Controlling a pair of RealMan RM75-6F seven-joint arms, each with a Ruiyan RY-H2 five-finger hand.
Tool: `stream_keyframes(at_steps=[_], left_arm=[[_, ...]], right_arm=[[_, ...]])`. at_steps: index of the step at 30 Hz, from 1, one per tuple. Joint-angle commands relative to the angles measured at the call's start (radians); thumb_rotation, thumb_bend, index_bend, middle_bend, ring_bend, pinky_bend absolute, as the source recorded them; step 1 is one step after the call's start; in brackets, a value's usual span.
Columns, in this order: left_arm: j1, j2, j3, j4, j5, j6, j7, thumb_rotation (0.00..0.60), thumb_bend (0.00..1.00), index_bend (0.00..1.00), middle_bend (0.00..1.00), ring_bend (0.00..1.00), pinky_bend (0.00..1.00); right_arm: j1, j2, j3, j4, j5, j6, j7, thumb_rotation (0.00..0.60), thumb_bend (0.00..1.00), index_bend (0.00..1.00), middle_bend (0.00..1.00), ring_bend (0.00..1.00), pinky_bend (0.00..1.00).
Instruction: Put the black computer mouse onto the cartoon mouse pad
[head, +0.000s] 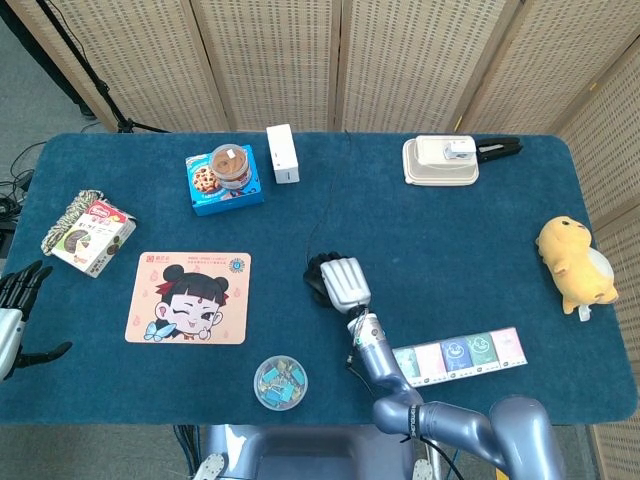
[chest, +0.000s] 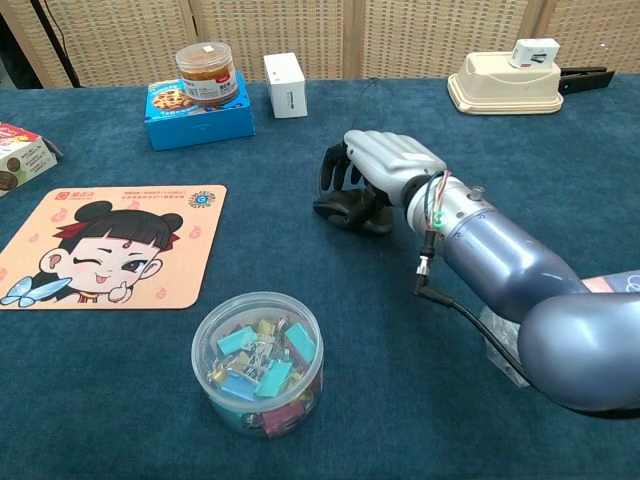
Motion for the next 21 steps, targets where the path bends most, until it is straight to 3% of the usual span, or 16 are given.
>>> stream_keyframes(at_steps=[1,3,5,6,13,21], left_arm=[[0.000,-0.001,0.000,0.000,0.000,0.001,0.003,0.600,0.05,0.00,0.00,0.00,0.00],[0.000,-0.002,0.000,-0.001,-0.001,-0.001,0.005,0.600,0.05,0.00,0.00,0.00,0.00],[-0.002,-0.003,0.000,-0.002,-0.002,-0.005,0.012,0.600,0.05,0.00,0.00,0.00,0.00],[-0.003,-0.005,0.001,-0.003,-0.003,-0.006,0.016,0.600,0.05,0.00,0.00,0.00,0.00],[-0.009,-0.015,0.003,-0.006,0.003,-0.011,0.049,0.600,0.05,0.00,0.00,0.00,0.00],[-0.039,-0.029,-0.002,0.016,0.048,-0.021,0.041,0.600,0.05,0.00,0.00,0.00,0.00]], right_arm=[[-0.014,0.028,-0.006,-0.045,0.018,-0.050,0.023,0.600,0.65,0.19,0.25,0.19,0.37],[-0.025,0.058,-0.007,-0.088,0.031,-0.070,0.024,0.600,0.27,0.03,0.05,0.03,0.13],[-0.038,0.087,-0.010,-0.138,0.037,-0.062,0.006,0.600,0.06,0.00,0.00,0.00,0.03],[-0.044,0.100,-0.011,-0.163,0.040,-0.058,-0.001,0.600,0.01,0.00,0.00,0.00,0.00],[-0.084,0.210,-0.014,-0.369,0.027,0.005,-0.053,0.600,0.00,0.00,0.00,0.00,0.00],[-0.156,0.444,-0.040,-0.621,-0.054,0.067,-0.058,0.600,0.00,0.00,0.00,0.00,0.00]])
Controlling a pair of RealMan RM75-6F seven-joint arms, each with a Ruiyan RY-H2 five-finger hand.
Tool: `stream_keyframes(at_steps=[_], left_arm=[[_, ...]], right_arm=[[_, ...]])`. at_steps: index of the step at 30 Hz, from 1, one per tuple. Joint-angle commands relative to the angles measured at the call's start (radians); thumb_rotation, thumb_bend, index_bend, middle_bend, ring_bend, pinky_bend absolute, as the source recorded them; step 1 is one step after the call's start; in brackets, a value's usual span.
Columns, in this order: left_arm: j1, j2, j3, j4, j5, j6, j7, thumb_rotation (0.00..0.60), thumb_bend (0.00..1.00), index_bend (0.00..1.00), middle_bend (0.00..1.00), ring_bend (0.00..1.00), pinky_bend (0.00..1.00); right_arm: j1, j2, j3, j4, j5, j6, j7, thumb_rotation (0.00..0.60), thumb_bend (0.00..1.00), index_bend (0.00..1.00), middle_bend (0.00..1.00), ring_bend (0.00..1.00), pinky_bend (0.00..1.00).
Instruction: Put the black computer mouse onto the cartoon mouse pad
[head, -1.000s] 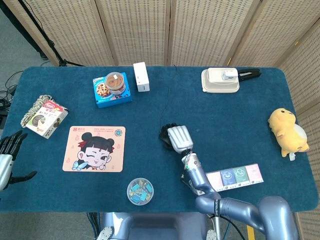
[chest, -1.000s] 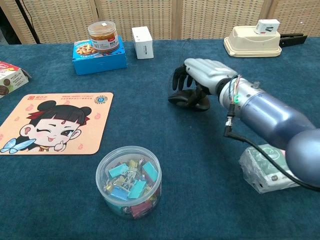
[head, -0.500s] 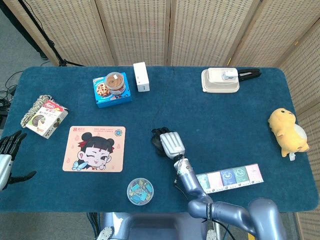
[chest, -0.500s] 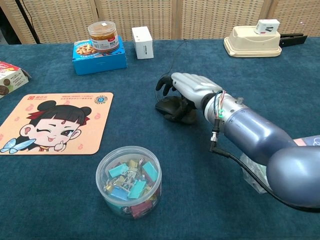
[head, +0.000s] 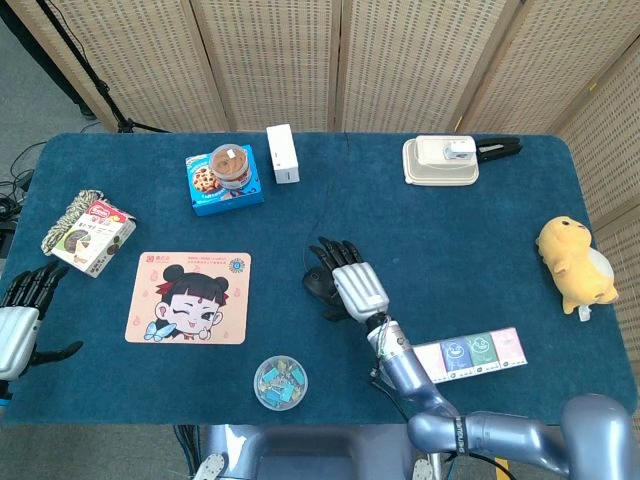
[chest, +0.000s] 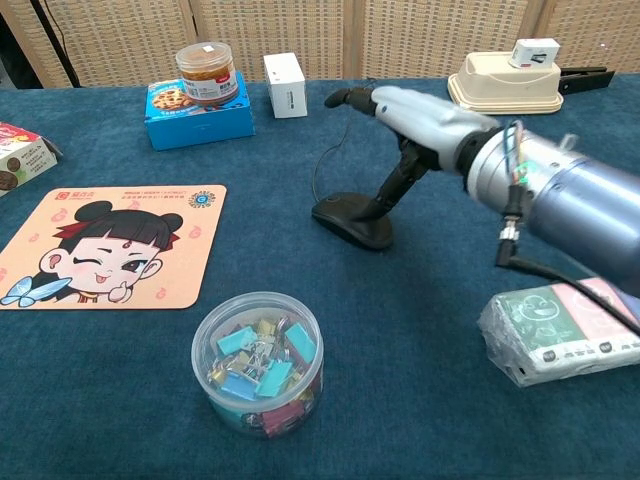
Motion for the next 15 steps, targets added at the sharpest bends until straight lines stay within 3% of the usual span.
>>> stream_keyframes(at_steps=[1,5,10,15], left_arm=[[-0.023,-0.005,-0.007,0.010,0.028,-0.008,-0.009,0.600,0.05,0.00,0.00,0.00,0.00],[-0.099,-0.014,-0.025,0.038,0.085,-0.064,-0.058,0.600,0.05,0.00,0.00,0.00,0.00],[-0.203,-0.059,-0.053,0.097,0.194,-0.089,-0.054,0.600,0.05,0.00,0.00,0.00,0.00],[-0.331,-0.088,-0.065,0.091,0.227,-0.228,-0.025,0.600,0.06,0.00,0.00,0.00,0.00]], right_arm=[[-0.060,0.148,-0.026,-0.134,-0.070,0.046,0.014,0.600,0.00,0.00,0.00,0.00,0.00],[-0.125,0.278,-0.070,-0.205,-0.153,0.096,0.060,0.600,0.00,0.00,0.00,0.00,0.00],[-0.213,0.404,-0.145,-0.218,-0.255,0.178,0.091,0.600,0.00,0.00,0.00,0.00,0.00],[-0.317,0.506,-0.231,-0.210,-0.273,0.222,0.168,0.600,0.00,0.00,0.00,0.00,0.00]])
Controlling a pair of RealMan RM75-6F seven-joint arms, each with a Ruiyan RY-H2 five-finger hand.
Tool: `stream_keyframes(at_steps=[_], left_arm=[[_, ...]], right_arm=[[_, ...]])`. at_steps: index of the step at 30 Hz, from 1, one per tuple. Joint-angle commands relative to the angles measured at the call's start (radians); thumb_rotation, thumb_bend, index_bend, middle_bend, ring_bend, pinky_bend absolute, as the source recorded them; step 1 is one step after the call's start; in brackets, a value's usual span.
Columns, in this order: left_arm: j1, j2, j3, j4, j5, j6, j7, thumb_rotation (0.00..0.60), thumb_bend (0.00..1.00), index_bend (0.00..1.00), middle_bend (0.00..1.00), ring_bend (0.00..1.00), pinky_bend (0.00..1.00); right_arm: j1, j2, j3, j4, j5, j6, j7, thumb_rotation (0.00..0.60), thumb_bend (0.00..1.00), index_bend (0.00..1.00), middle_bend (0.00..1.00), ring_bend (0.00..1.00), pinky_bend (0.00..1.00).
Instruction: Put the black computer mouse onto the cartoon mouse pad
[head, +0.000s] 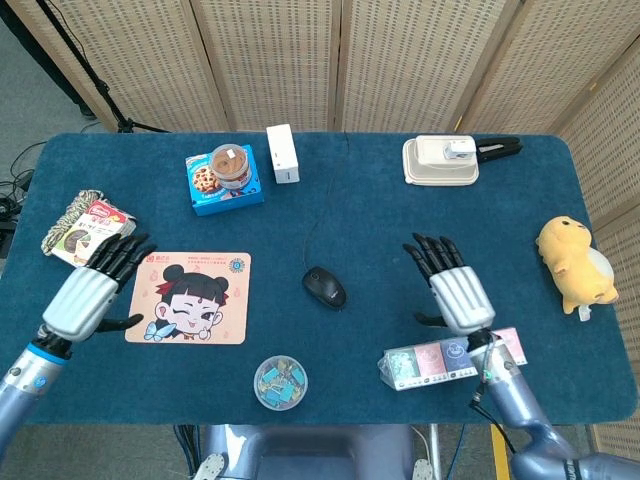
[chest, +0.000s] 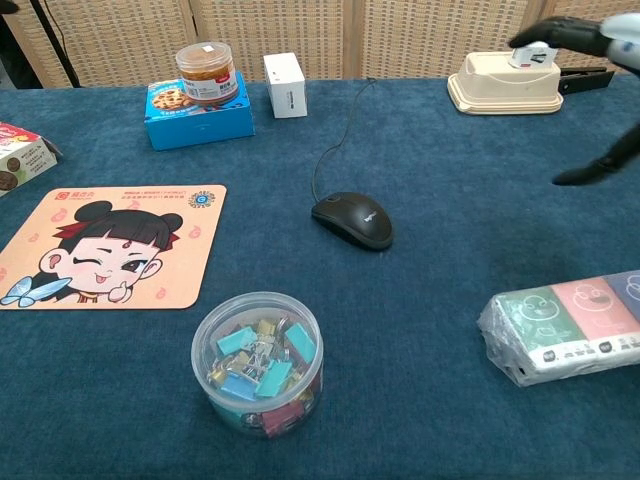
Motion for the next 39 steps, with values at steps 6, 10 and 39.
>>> stream_keyframes(at_steps=[6,10,39], left_arm=[[-0.233,-0.118,-0.044,0.027,-0.009,-0.277,0.103,0.600,0.08,0.00,0.00,0.00,0.00],[-0.306,-0.204,-0.067,0.053,-0.043,-0.347,0.167,0.600,0.11,0.00,0.00,0.00,0.01],[-0.665,-0.633,-0.146,0.351,-0.459,-0.645,0.567,0.600,0.19,0.10,0.04,0.07,0.17]], right_arm=[[-0.179,0.124,-0.134,0.080,-0.065,0.107,0.200,0.600,0.00,0.00,0.00,0.00,0.00],[-0.233,0.144,-0.153,0.126,-0.084,0.142,0.316,0.600,0.00,0.00,0.00,0.00,0.00],[-0.313,0.236,-0.096,0.105,-0.121,0.191,0.436,0.600,0.00,0.00,0.00,0.00,0.00]])
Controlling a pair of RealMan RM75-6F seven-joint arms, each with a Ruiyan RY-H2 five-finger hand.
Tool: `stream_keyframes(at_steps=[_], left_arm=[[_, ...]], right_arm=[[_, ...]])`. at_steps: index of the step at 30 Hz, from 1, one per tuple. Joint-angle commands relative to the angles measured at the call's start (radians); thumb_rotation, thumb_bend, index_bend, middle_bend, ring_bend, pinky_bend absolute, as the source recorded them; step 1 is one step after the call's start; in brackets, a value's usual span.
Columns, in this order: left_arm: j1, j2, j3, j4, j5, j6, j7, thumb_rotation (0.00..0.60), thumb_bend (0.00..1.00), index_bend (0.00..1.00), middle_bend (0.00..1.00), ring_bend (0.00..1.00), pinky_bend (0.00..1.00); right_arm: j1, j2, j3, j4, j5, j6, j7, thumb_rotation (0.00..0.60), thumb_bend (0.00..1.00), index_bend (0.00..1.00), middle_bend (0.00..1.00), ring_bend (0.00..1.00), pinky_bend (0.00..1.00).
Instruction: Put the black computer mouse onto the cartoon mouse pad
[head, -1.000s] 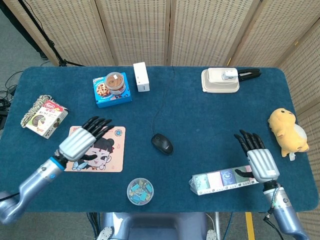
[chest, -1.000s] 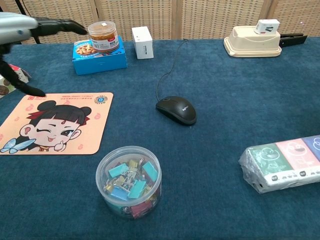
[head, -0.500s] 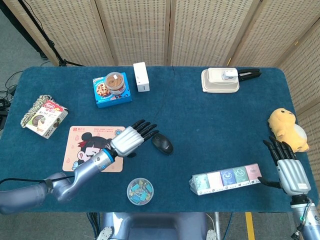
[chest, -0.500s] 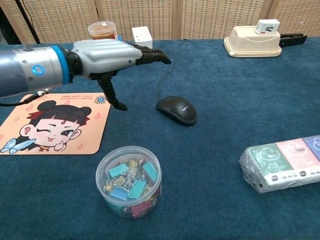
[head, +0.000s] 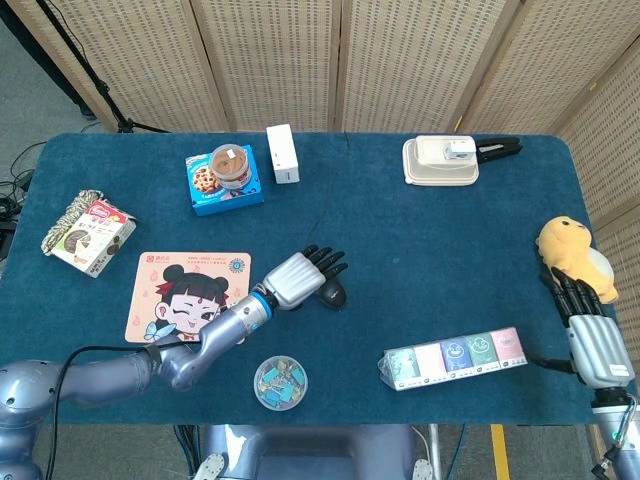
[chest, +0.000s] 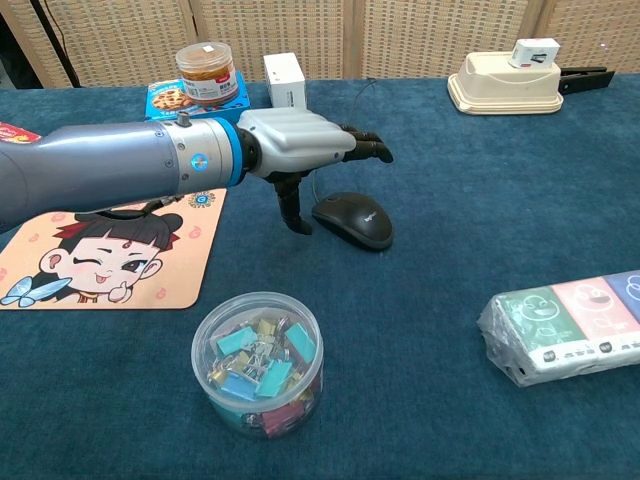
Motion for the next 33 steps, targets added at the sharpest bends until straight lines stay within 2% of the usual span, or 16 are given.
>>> stream_keyframes(at_steps=[1,5,20,27,33], left_arm=[[-0.015,-0.016,0.007,0.018,-0.017,-0.001,0.011,0.600,0.19,0.10,0.05,0.08,0.18],[-0.036,-0.037,0.015,0.045,-0.043,-0.004,0.028,0.600,0.19,0.13,0.08,0.11,0.24],[-0.085,-0.118,0.026,0.132,-0.123,0.001,0.045,0.600,0.23,0.32,0.28,0.28,0.34],[-0.096,-0.142,0.033,0.158,-0.116,0.024,0.038,0.600,0.31,0.42,0.37,0.36,0.39],[-0.091,-0.128,0.054,0.150,-0.067,0.057,0.021,0.600,0.32,0.44,0.39,0.38,0.40]], right_arm=[[-0.002,0.002,0.003,-0.001,0.000,-0.003,0.005,0.600,0.00,0.00,0.00,0.00,0.00],[-0.005,0.004,0.009,0.000,-0.003,-0.006,0.010,0.600,0.00,0.00,0.00,0.00,0.00],[-0.016,0.013,0.022,-0.002,-0.012,-0.017,0.035,0.600,0.00,0.00,0.00,0.00,0.00],[-0.020,0.014,0.026,-0.003,-0.018,-0.018,0.038,0.600,0.00,0.00,0.00,0.00,0.00],[-0.020,0.014,0.026,-0.004,-0.023,-0.025,0.039,0.600,0.00,0.00,0.00,0.00,0.00]])
